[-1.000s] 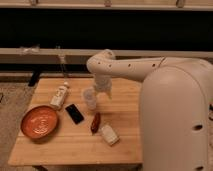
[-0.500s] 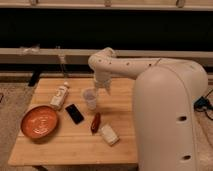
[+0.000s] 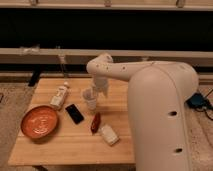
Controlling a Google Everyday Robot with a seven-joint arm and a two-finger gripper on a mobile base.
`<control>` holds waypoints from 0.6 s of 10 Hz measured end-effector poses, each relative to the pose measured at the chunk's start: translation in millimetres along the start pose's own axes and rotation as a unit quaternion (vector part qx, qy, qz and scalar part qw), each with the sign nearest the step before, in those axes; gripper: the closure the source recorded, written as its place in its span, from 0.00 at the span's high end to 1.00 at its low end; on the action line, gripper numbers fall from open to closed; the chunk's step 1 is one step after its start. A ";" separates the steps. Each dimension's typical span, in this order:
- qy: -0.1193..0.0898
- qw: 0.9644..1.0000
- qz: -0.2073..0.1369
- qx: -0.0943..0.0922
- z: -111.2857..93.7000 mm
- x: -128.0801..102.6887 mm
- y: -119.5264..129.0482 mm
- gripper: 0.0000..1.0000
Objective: Pick up the ceramic cup
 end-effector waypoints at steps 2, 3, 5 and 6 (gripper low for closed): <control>-0.001 1.000 0.003 -0.012 -7.5 0.0 2.1 0.23; -0.002 1.000 0.004 -0.021 -15.2 -0.4 3.9 0.14; -0.002 0.999 0.009 -0.036 -33.8 0.3 2.4 0.00; -0.002 0.999 0.013 -0.046 -42.5 0.9 0.1 0.00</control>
